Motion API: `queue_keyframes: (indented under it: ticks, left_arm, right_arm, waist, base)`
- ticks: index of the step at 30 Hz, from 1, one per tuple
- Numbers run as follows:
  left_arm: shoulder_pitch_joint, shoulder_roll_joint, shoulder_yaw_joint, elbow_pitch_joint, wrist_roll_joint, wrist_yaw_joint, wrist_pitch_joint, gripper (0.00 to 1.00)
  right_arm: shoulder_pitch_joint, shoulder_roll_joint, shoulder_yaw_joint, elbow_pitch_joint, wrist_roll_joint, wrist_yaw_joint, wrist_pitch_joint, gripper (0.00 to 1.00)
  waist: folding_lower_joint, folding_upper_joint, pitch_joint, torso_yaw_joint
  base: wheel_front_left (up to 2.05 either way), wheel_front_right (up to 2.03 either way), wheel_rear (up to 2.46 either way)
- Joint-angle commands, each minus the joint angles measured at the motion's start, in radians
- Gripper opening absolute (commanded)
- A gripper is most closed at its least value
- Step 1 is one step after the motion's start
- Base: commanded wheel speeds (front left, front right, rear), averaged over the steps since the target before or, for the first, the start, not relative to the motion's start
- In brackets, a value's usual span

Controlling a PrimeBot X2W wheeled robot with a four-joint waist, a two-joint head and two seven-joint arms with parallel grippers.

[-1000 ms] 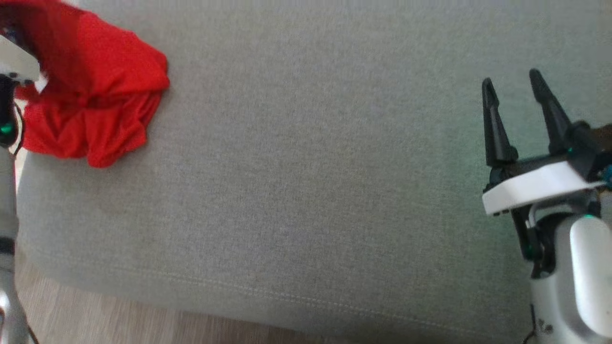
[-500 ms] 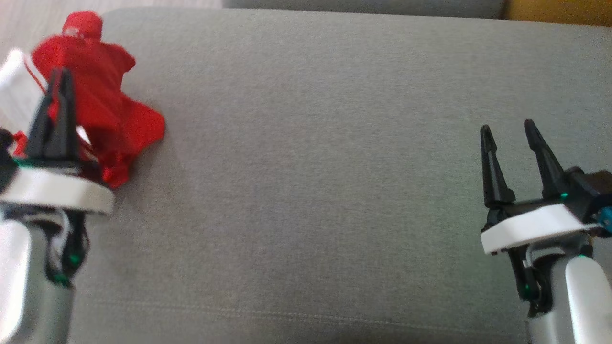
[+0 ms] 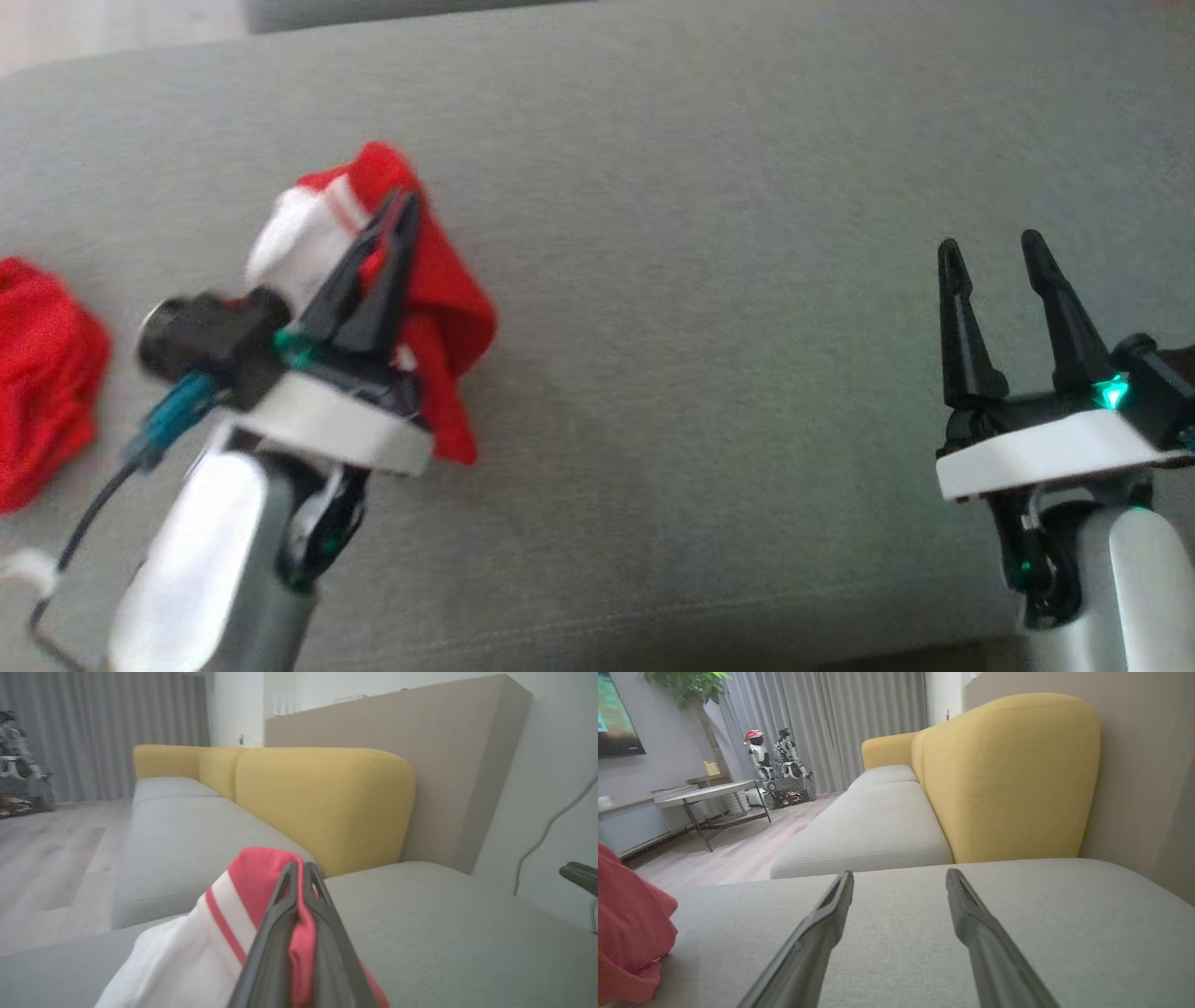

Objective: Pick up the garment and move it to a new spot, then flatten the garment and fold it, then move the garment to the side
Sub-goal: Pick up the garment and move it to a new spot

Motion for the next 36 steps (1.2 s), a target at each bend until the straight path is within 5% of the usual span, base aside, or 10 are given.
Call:
queue_keyframes:
  ticks: [1, 11, 19, 20, 22, 31, 36]
  left_arm:
    - [-0.093, 0.005, 0.014, -0.018, 0.017, -0.011, 0.0, 0.0]
    - [-0.308, -0.093, -0.221, 0.221, 0.068, -0.073, 0.046, 0.0]
    - [-0.399, -0.125, -0.342, 0.461, 0.032, -0.084, 0.069, 0.0]
    - [-0.406, -0.126, -0.352, 0.483, 0.026, -0.084, 0.067, 0.04]
    - [-0.418, -0.128, -0.374, 0.516, 0.012, -0.085, 0.063, 1.0]
    - [-0.408, -0.123, -0.357, 0.493, -0.045, -0.07, -0.065, 1.0]
    - [-0.353, -0.086, -0.273, 0.428, -0.07, 0.014, -0.108, 1.0]
  right_arm:
    - [-0.041, -0.003, 0.029, -0.039, 0.013, -0.001, -0.014, 1.0]
    - [-0.067, -0.002, 0.061, -0.012, 0.071, -0.001, -0.077, 1.0]
    - [-0.084, -0.002, 0.079, 0.028, 0.104, -0.001, -0.125, 1.0]
    - [-0.085, -0.002, 0.08, 0.033, 0.105, -0.001, -0.128, 1.0]
    - [-0.088, -0.002, 0.077, 0.042, 0.104, -0.001, -0.133, 1.0]
    - [-0.1, -0.002, 0.062, 0.061, 0.066, -0.001, -0.119, 1.0]
    - [-0.099, -0.002, 0.051, 0.059, 0.035, -0.001, -0.091, 1.0]
  waist:
    - [0.0, 0.0, 0.069, -0.094]
    - [0.0, 0.0, 0.181, -0.288]
    - [0.0, 0.0, 0.231, -0.337]
    - [0.0, 0.0, 0.232, -0.336]
    - [0.0, 0.0, 0.231, -0.327]
    - [0.0, 0.0, 0.178, -0.233]
    - [0.0, 0.0, 0.131, -0.145]
  base:
    - [0.0, 0.0, 0.0]
    - [0.0, 0.0, 0.0]
    - [0.0, 0.0, 0.0]
    - [0.0, 0.0, 0.0]
    - [0.0, 0.0, 0.0]
    - [0.0, 0.0, 0.0]
    - [0.0, 0.0, 0.0]
